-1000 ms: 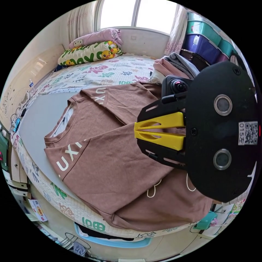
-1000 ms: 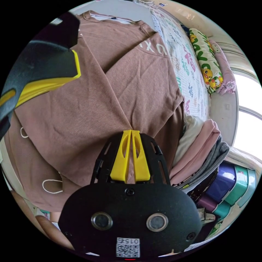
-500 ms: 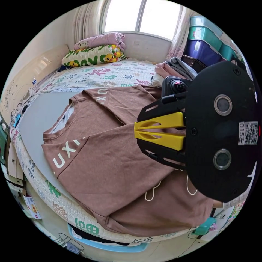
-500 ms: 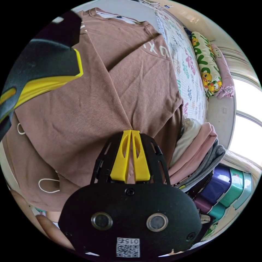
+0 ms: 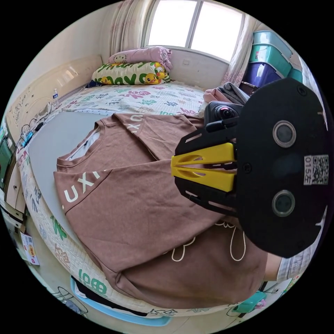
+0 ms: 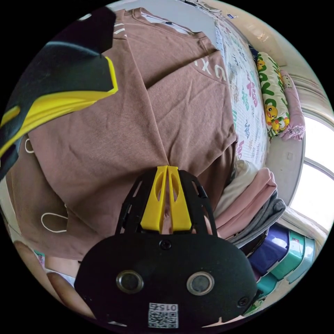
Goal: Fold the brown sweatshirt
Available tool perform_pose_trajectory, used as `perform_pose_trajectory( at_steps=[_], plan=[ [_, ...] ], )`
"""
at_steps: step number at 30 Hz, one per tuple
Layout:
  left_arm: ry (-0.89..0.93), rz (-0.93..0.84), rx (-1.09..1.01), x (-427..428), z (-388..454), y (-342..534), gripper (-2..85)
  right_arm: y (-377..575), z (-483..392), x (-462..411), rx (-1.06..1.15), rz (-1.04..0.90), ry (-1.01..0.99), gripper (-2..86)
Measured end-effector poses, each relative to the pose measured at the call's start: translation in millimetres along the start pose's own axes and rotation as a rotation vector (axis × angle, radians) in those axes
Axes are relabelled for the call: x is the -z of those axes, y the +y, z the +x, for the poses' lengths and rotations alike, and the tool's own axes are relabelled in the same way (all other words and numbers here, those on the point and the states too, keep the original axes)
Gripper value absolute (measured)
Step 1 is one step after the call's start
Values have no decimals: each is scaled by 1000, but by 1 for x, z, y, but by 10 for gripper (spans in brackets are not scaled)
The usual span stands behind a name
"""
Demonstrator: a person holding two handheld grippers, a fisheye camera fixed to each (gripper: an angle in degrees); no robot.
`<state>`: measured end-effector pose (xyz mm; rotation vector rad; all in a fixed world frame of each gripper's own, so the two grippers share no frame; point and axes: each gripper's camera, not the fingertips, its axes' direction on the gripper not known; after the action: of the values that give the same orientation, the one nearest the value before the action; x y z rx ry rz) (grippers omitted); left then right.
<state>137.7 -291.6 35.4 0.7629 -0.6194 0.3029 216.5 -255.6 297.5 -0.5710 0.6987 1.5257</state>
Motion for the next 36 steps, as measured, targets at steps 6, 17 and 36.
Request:
perform_pose_trajectory(
  at_steps=[6,17,36],
  plan=[
    [-8,21,-40,4,7,18,-8,9,37,-23,81,-1,-47,-9],
    [4,283,-422,86,-43,-102,28,-69,276,-28,-6,437,-509,36],
    [-130,-47,-570,9,-51,-253,13,-290,349,-131,65,180,-620,-3]
  ],
)
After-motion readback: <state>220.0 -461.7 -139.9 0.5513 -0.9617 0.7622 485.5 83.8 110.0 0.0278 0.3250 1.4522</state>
